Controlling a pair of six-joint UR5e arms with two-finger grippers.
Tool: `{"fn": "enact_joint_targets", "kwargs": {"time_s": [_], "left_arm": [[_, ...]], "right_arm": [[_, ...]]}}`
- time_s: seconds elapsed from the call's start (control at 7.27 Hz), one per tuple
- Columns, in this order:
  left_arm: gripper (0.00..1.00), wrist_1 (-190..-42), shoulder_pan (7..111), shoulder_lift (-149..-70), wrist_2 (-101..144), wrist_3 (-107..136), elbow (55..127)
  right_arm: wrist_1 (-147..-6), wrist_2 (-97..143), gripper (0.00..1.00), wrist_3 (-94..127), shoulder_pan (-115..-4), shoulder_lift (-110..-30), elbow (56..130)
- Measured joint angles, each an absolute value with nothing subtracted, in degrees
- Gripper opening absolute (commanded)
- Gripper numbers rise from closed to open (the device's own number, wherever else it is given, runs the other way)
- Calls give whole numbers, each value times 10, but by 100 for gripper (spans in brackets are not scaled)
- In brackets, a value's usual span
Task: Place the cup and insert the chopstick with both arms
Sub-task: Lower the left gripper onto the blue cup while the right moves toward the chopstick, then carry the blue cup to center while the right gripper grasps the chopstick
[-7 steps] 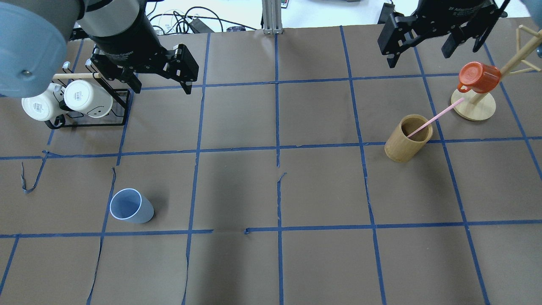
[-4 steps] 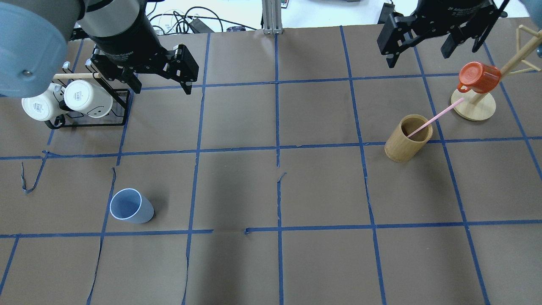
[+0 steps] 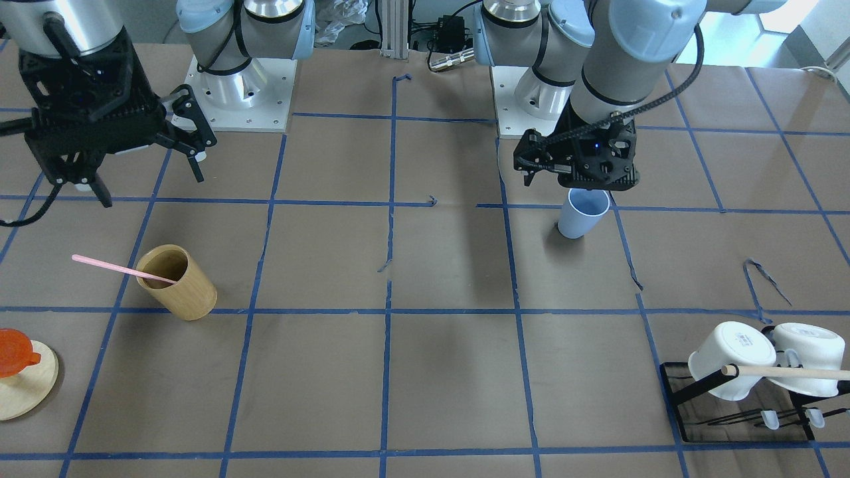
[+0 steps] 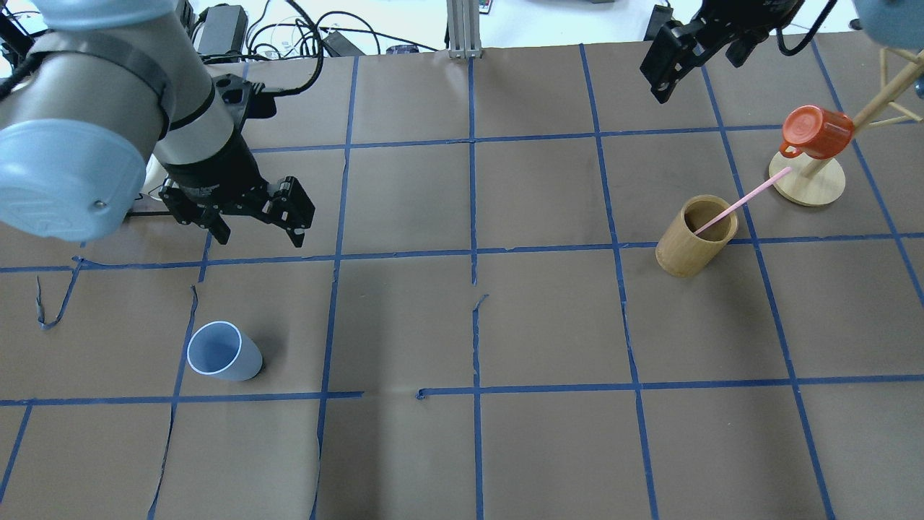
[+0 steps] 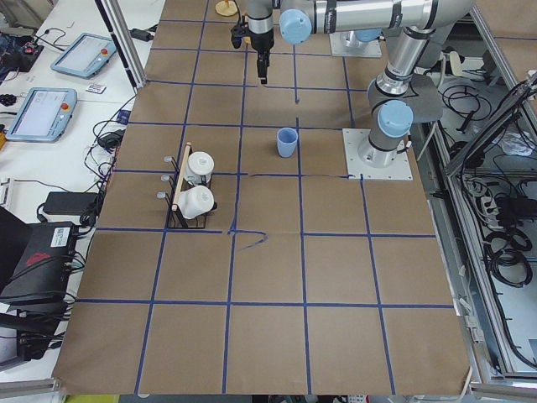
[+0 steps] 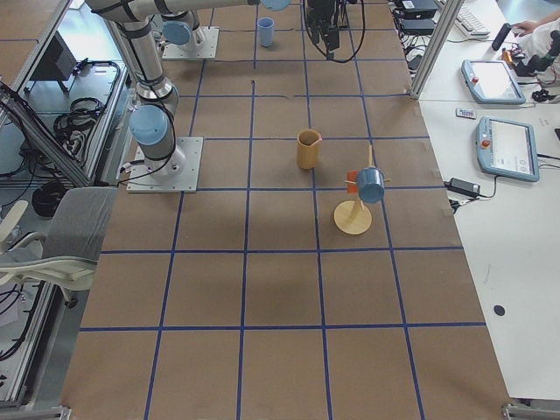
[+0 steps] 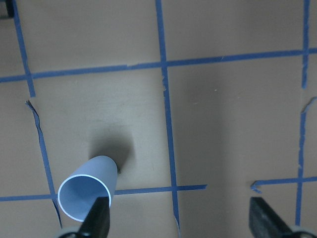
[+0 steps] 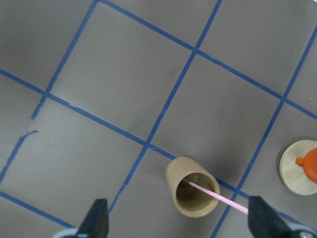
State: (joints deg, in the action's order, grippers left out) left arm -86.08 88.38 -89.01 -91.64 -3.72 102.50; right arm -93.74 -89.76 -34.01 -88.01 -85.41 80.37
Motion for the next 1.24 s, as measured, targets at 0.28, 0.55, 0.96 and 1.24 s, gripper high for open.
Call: {"fn": "enact_joint_targets", "kwargs": {"time_s": [0.28,0.55,0.96,1.24], "left_arm": [[100,-791,849,-891,-920,-60,1115],[98,-723,837,-891,-938,-70,1196],[15,-692,815,-893,-965,-70,1246],[0,-688,812,-896,-965,-66,1254]], "right_arm": [[-938,-841,100,-555,-815,-836,809],[-947,-826,100,-749,-771,-816,813],[-952,-834,87,-1021,-711,-773,833],[-1014,-818,76,-1126,-700,-767,896]]}}
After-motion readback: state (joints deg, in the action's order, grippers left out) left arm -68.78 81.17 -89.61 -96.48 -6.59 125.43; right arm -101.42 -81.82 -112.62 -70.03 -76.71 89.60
